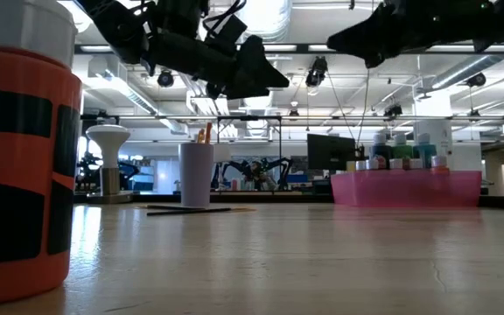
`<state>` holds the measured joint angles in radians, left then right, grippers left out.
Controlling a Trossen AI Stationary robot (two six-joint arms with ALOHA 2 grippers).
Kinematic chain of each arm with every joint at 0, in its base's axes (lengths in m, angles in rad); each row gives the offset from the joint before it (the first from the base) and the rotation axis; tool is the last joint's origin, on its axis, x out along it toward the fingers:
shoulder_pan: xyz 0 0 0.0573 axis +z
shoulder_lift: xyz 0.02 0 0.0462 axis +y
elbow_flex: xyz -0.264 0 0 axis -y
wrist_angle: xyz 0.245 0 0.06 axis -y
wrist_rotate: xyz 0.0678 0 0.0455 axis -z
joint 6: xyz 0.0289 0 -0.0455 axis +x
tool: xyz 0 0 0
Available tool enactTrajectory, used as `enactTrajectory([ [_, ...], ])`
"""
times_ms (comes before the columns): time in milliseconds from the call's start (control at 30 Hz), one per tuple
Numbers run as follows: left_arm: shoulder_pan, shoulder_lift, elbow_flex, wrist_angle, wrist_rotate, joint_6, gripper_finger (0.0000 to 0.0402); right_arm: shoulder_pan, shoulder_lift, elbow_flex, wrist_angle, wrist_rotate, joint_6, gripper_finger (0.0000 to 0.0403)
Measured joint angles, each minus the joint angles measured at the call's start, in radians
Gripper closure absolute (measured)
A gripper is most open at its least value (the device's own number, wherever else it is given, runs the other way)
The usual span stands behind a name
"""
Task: Pick & Place Paint Supplies
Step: Put the gold black paint brush into the purple cup
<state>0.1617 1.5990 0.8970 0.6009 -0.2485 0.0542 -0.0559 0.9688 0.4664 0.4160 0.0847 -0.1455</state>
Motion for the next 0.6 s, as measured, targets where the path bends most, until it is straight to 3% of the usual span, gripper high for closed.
enactTrajectory([
  [67,0.000,0.000,0.003,-0.022,0.000,-0.004,0.0030,0.000,0.000,-0.002,-0.004,-0.077,0.019,0.0337],
  [200,0.000,-0.006,0.021,-0.110,-0.001,-0.012,0.0030,-0.001,0.001,-0.003,-0.039,-0.067,0.015,0.0358],
  [300,0.000,-0.019,0.056,-0.254,-0.024,-0.027,0.0030,-0.001,0.000,-0.004,-0.081,0.013,0.014,0.0370],
  [433,0.000,-0.033,0.167,-0.588,-0.046,-0.077,0.0030,-0.001,-0.002,-0.004,-0.134,0.168,-0.006,0.0381],
  [600,0.007,-0.027,0.307,-0.962,-0.045,-0.263,0.0030,-0.002,-0.002,-0.004,-0.161,0.327,-0.016,0.0393],
])
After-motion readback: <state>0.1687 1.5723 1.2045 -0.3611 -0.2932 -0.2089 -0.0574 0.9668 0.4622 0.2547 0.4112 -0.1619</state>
